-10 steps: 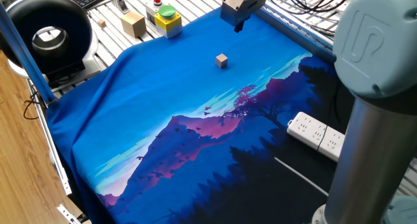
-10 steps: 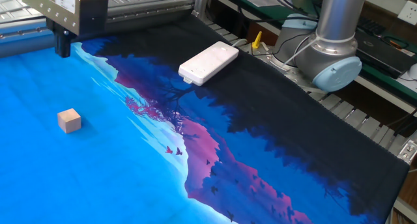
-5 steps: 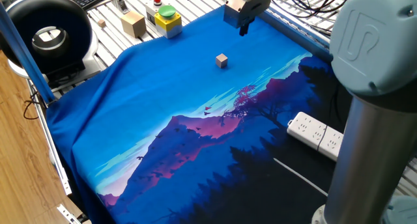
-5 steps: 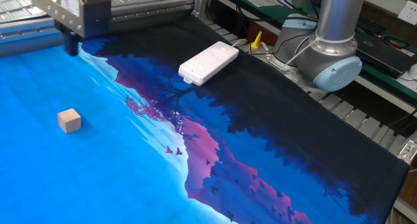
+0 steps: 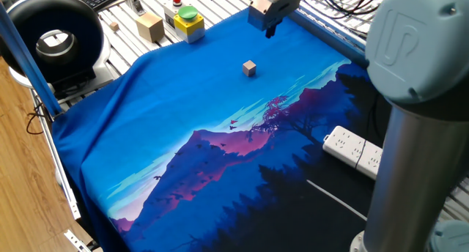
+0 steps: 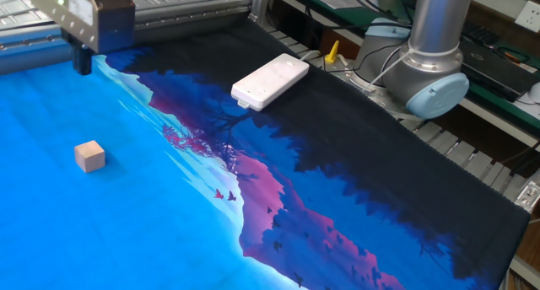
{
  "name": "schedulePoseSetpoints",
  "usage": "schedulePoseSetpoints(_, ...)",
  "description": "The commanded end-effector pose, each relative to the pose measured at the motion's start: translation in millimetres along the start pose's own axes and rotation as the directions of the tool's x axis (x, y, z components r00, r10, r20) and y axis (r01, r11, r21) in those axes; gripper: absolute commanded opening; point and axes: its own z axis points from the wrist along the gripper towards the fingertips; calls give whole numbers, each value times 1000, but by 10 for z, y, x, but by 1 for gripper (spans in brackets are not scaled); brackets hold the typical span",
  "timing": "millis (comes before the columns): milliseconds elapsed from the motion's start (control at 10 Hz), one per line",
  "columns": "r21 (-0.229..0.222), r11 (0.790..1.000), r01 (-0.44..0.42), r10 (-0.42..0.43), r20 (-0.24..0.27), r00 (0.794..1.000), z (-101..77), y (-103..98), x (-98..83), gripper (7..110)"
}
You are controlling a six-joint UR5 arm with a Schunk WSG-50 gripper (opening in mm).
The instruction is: Use the gripper to push the small block from left to right
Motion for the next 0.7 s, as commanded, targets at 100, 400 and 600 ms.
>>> schedulePoseSetpoints(100, -43, 999, -3, 4, 12, 1000, 314, 27, -209, 7)
schedulePoseSetpoints(400, -52, 999, -13, 15, 40, 999, 545, 75, -205, 7)
schedulePoseSetpoints(600, -46, 999, -11, 13, 53, 998, 658, 85, -221, 7)
